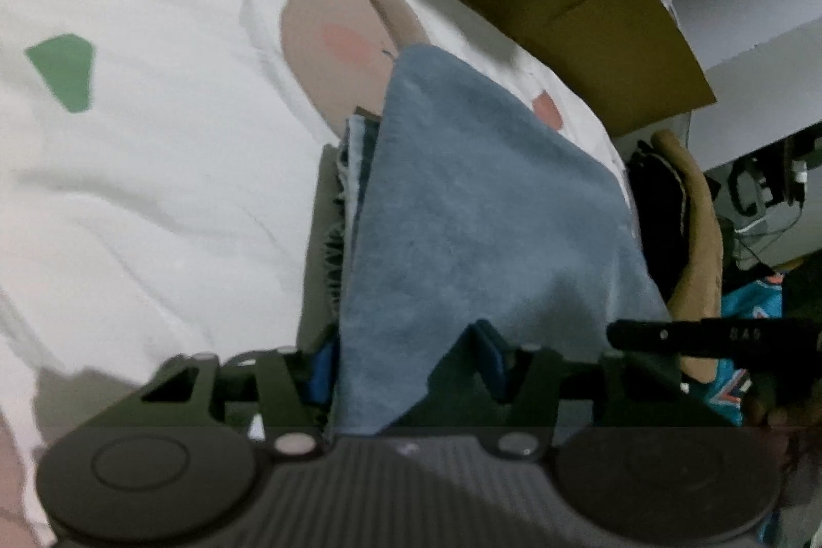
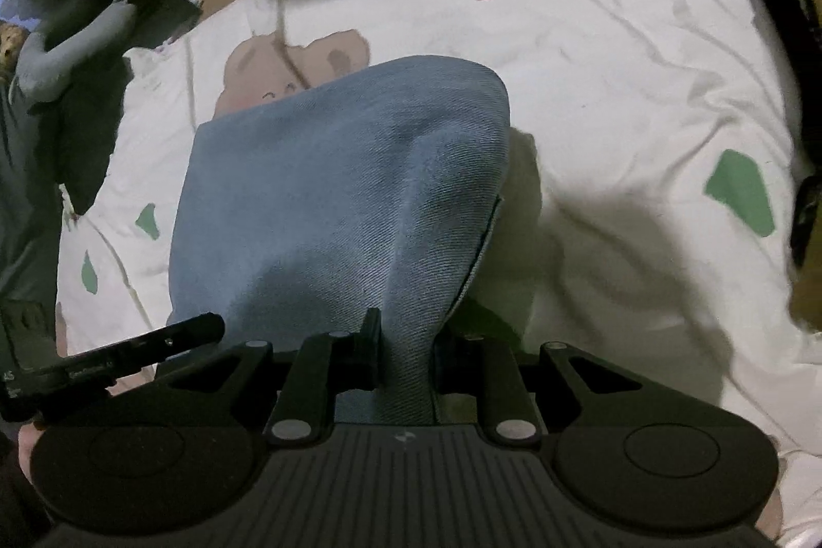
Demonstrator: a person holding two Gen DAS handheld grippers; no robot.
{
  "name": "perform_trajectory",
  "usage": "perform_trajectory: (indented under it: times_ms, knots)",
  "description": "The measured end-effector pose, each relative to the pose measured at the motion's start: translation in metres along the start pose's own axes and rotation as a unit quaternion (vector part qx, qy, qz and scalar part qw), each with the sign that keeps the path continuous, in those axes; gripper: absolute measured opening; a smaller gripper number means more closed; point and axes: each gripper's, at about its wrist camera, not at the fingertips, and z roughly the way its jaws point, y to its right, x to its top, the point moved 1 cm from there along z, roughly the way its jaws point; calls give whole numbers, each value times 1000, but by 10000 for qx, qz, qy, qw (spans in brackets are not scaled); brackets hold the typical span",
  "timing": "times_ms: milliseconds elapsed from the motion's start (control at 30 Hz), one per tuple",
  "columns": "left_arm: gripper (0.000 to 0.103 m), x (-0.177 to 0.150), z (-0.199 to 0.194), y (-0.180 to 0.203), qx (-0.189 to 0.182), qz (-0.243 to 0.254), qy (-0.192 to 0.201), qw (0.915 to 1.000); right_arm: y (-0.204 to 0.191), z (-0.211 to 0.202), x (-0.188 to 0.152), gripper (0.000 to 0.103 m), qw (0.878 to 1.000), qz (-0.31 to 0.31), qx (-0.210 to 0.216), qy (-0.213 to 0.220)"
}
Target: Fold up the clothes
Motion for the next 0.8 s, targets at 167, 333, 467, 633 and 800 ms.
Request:
perform_trajectory:
  times_ms: [167, 333, 467, 633, 800]
  knots:
    - [57, -2, 11, 9, -112, -11, -16, 9999, 11, -9, 4, 18, 10000, 60, -12, -54]
    - [57, 1, 19, 20, -111, 66, -76, 9999, 22, -12, 3, 18, 9997, -7, -10, -248]
    - [56, 5, 28, 34, -120, 182, -162, 9996, 37, -19, 4, 18, 9998, 72, 40, -183]
    - [56, 8, 42, 55, -145, 328, -232, 9991, 65, -26, -7, 18, 9995, 268, 154, -19]
    - [56, 7, 46, 64, -195, 486, -267, 9983, 95, -16, -24, 19, 9984, 461, 328, 65]
